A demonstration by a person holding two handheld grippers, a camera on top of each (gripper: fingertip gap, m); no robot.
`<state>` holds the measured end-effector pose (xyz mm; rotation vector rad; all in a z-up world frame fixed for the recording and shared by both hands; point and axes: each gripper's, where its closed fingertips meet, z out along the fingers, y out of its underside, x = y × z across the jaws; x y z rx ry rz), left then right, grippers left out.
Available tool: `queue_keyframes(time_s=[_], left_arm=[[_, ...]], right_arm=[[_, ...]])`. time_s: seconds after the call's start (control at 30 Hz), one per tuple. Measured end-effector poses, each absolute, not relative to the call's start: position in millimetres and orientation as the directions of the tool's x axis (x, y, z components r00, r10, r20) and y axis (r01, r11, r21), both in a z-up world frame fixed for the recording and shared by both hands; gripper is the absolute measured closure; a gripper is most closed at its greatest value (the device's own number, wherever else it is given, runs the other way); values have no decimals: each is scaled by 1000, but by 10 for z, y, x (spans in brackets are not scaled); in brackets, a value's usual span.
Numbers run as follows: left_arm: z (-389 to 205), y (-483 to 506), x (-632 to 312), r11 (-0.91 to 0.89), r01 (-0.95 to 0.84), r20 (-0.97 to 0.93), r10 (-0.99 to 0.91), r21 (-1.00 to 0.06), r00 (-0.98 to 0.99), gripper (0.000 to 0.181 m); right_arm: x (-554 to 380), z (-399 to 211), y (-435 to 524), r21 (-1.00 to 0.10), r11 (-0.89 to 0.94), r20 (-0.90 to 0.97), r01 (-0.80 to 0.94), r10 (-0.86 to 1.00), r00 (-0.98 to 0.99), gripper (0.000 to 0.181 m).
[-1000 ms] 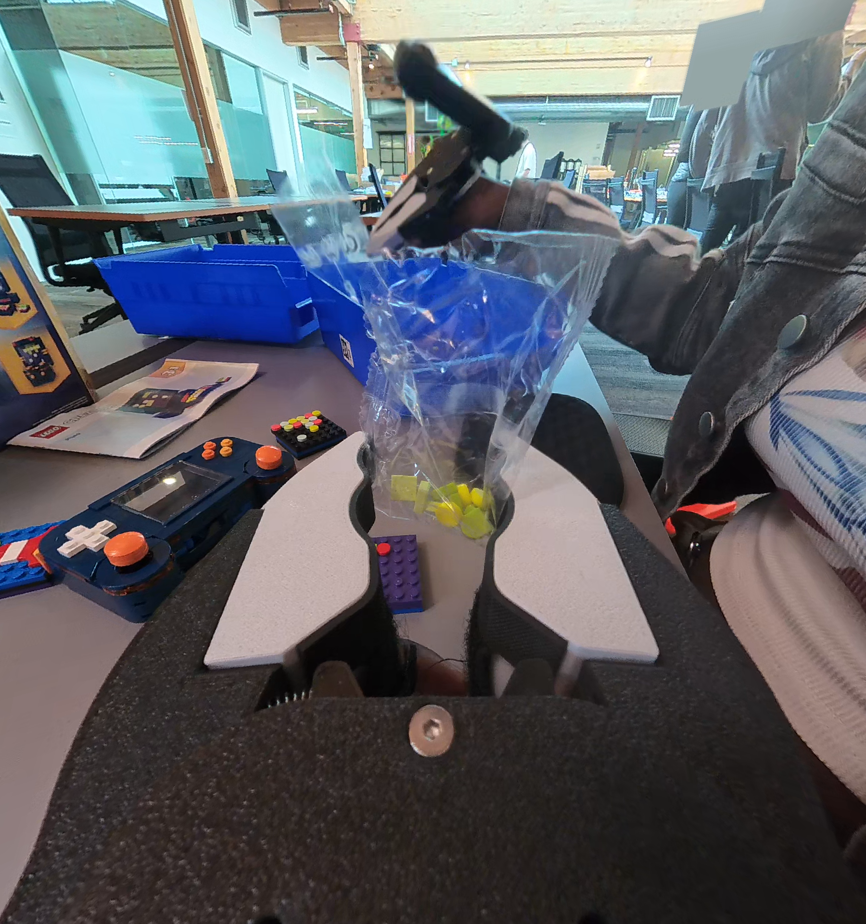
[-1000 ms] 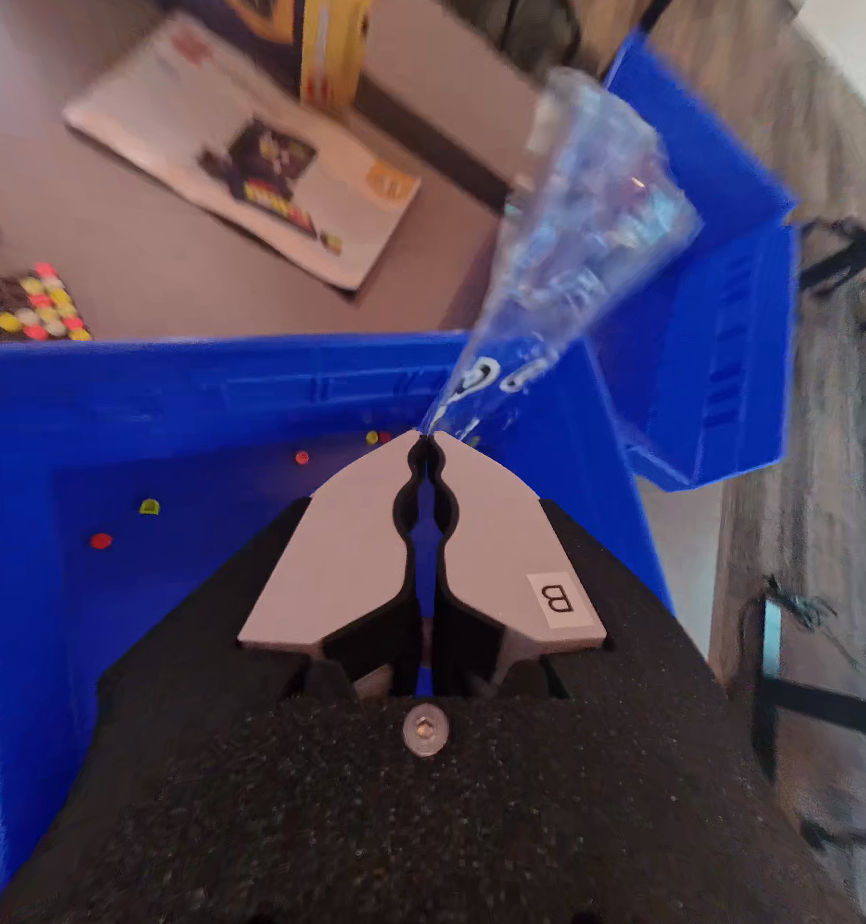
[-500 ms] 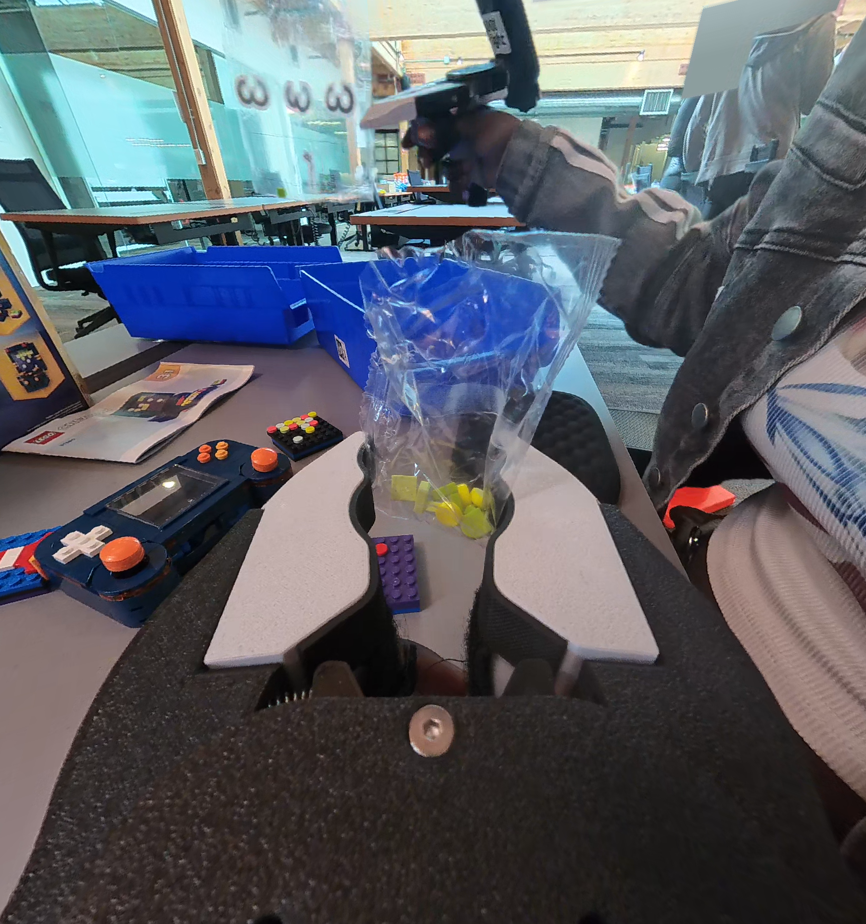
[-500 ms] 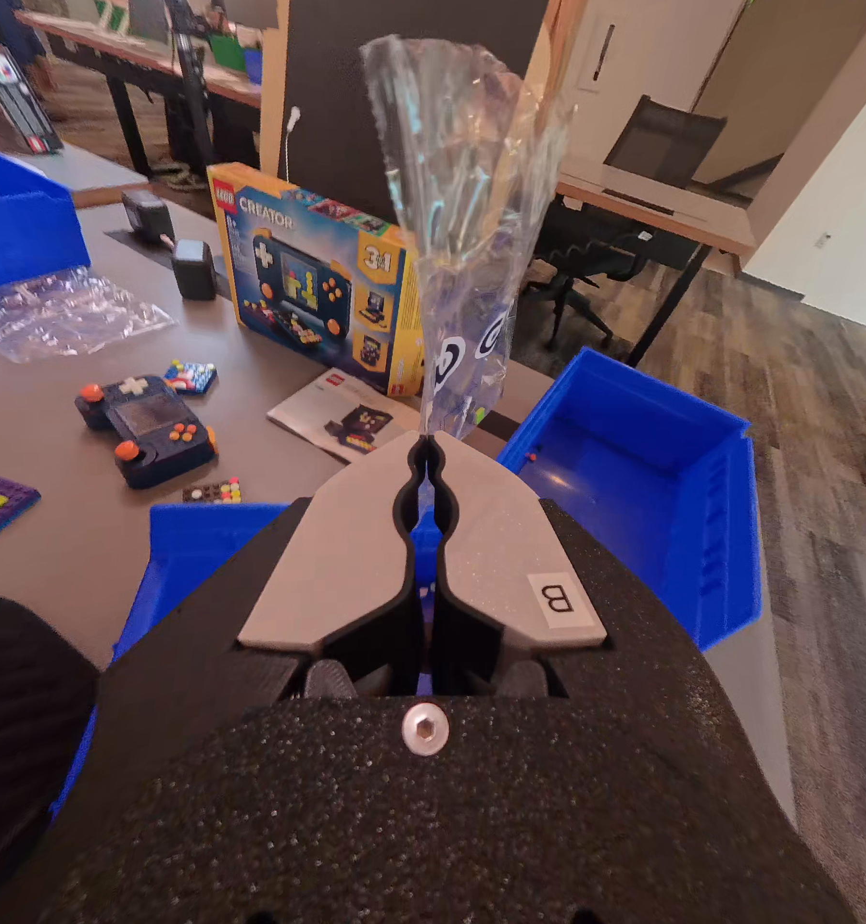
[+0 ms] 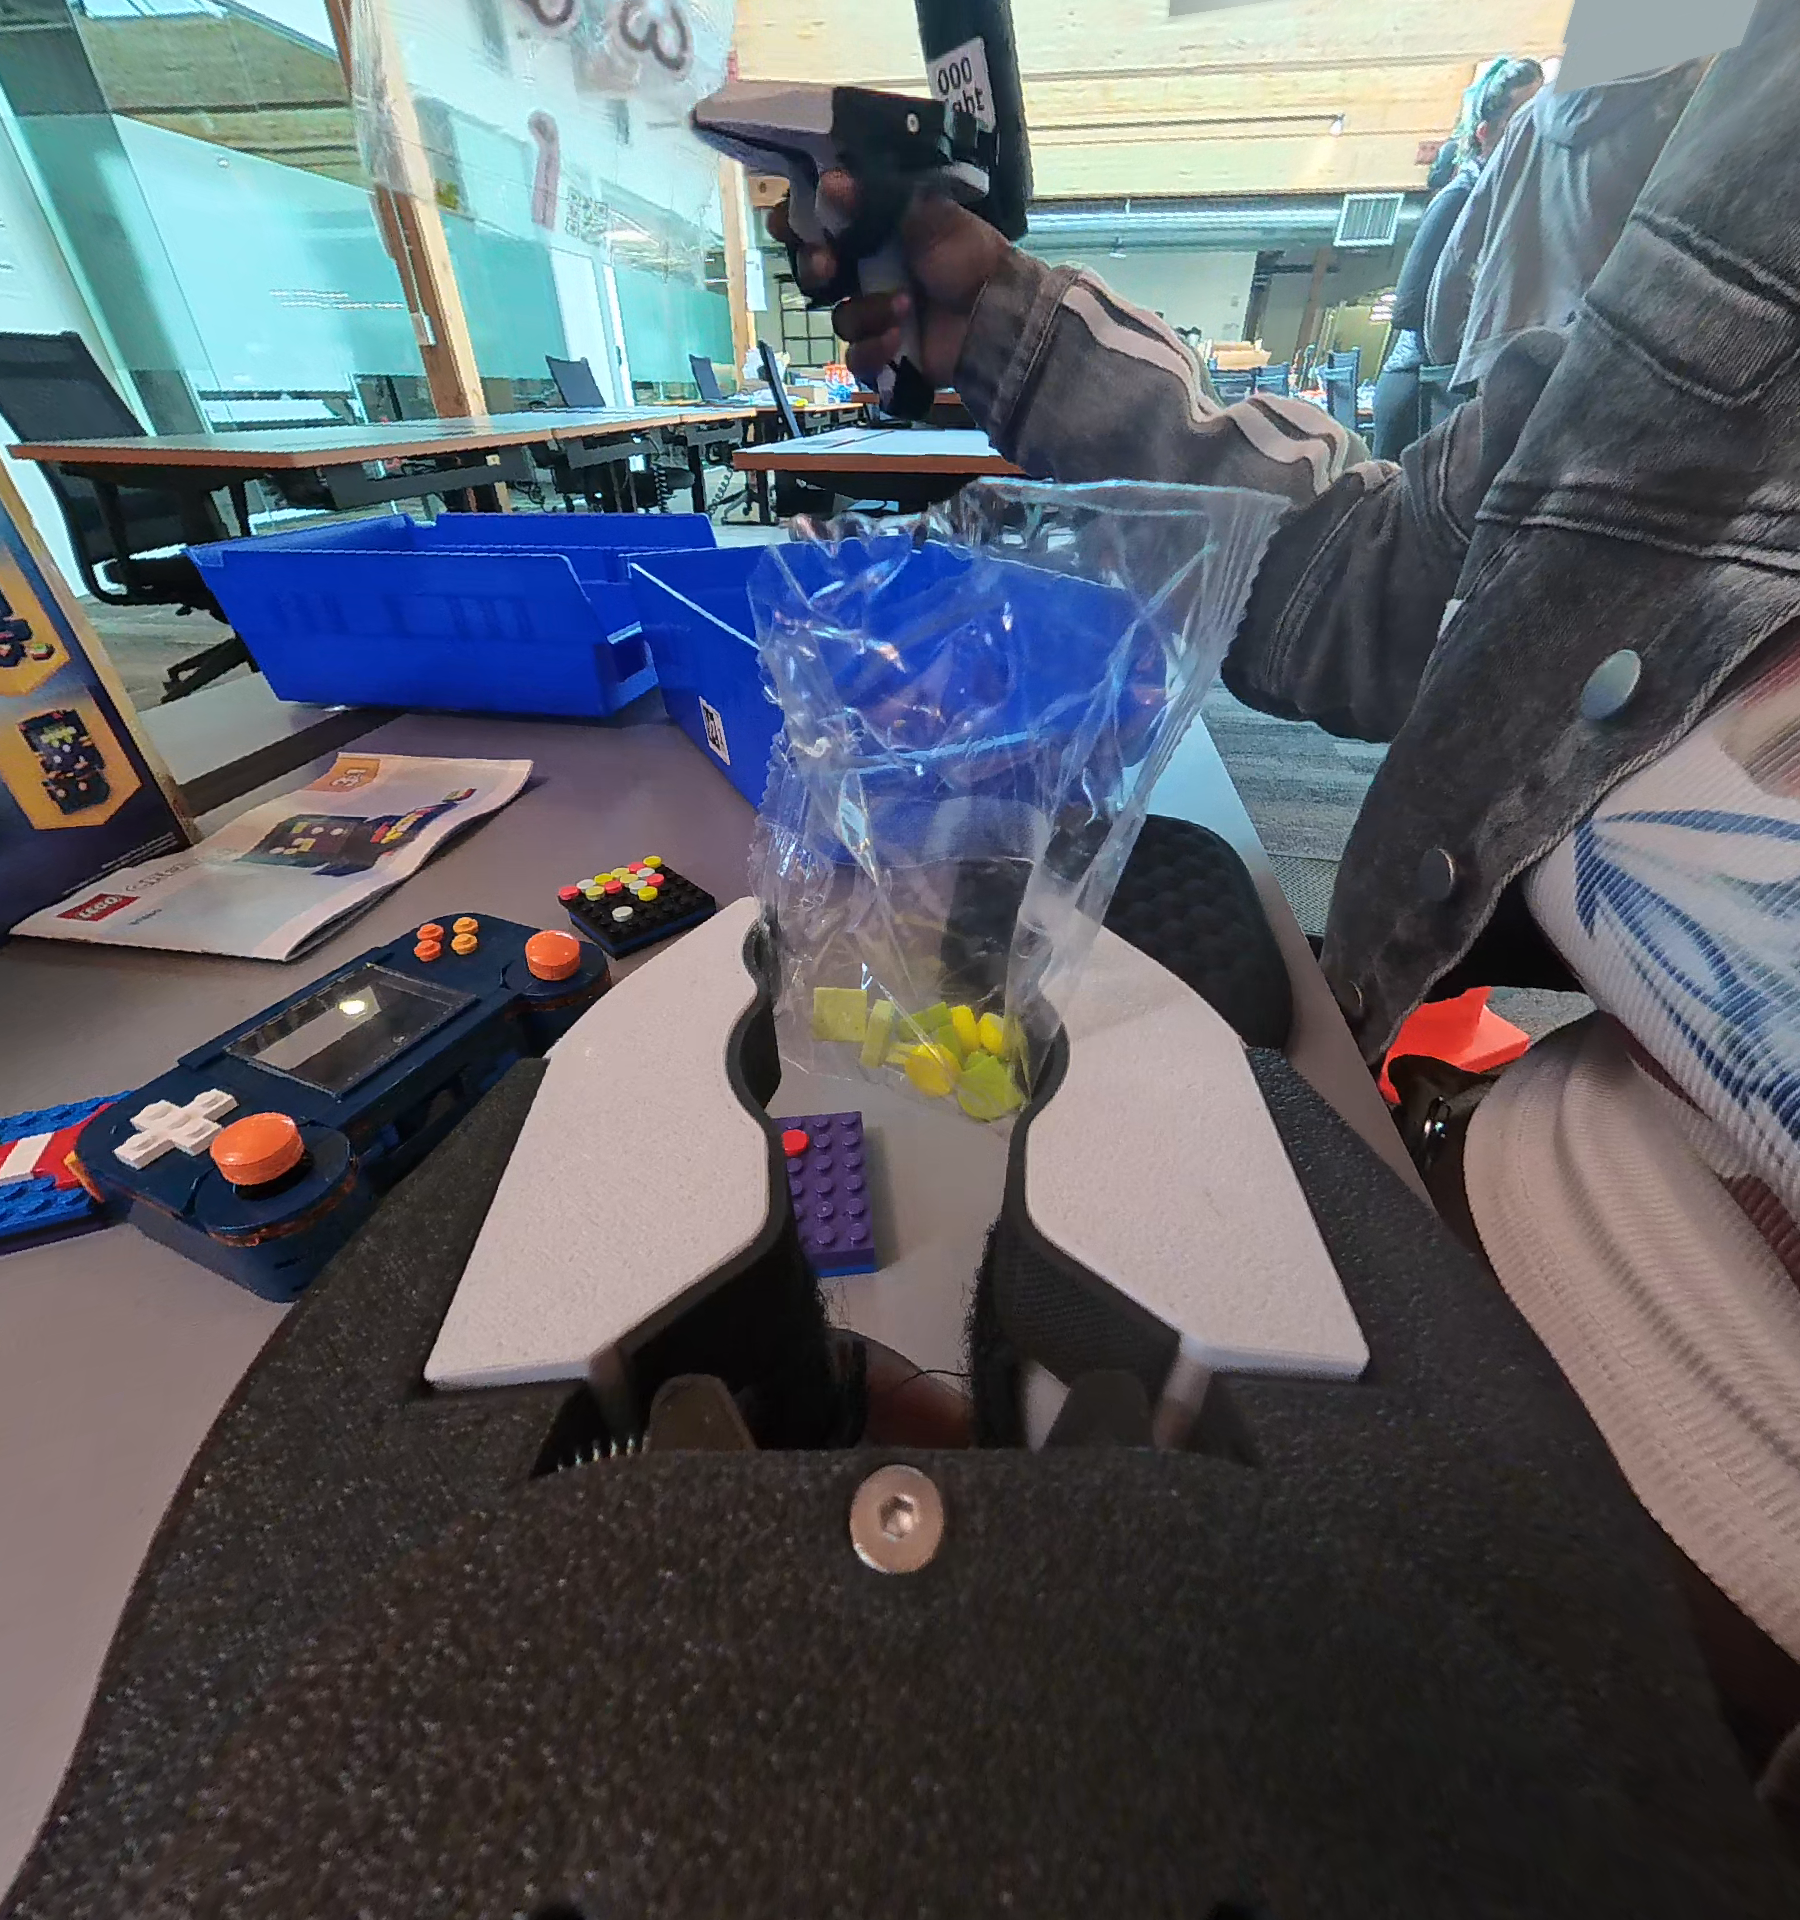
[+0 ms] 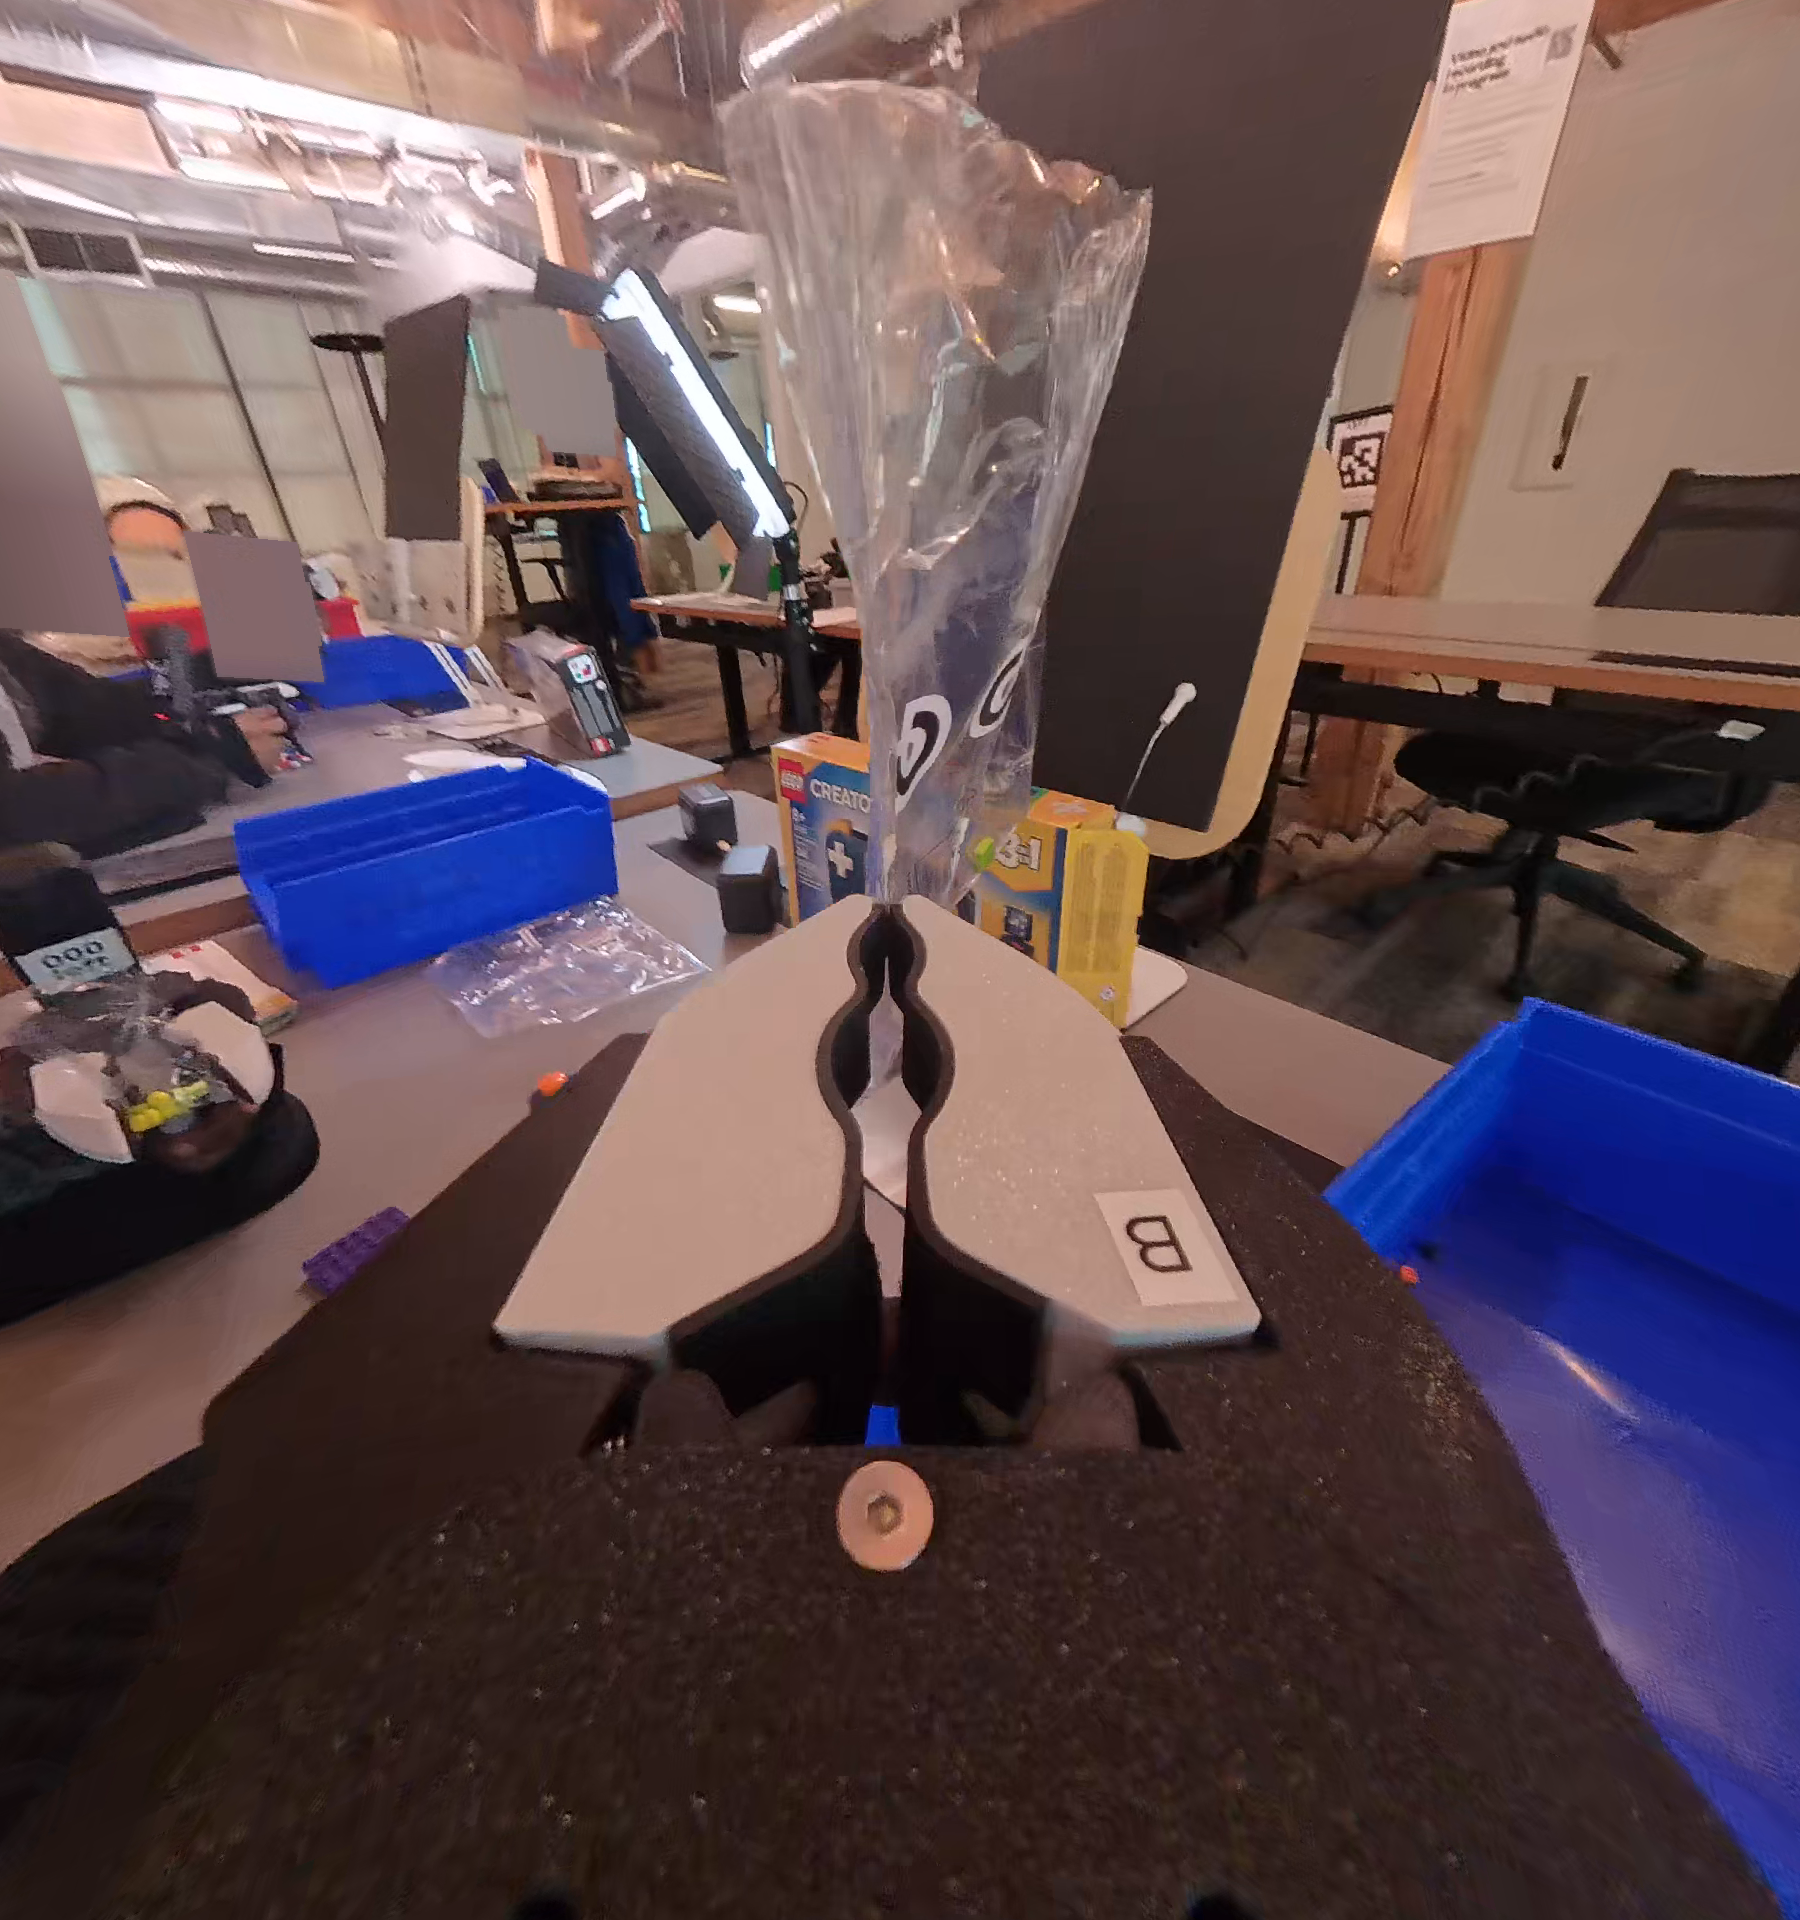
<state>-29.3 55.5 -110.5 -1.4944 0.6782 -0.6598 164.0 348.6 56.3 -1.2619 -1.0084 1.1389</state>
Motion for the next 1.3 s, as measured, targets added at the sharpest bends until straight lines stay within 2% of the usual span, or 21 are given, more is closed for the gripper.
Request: queue_keyframes(time_s=[0.3,0.87,1.1,1.2,1.3], left_arm=[[-1112,550,-282,-20,-30,-5,-756,-999,655,139],[-1115,547,-276,-19,-34,-8,-757,-999,654,139],[-1118,545,-271,-18,-40,-12,-757,-999,653,139],[-1120,545,-271,-19,-40,-11,-758,-999,652,139],[-1123,544,-267,-19,-44,-15,-758,-999,652,139]], right_arm=[[1689,655,3281,-981,-82,-95,-176,993,64,181],[1652,633,3185,-981,-91,-98,-174,994,36,181],[1657,410,3600,-996,-68,-80,-57,967,242,181],[1687,224,3974,-987,79,135,141,883,450,181],[1683,44,4314,-886,211,423,414,733,532,181]])
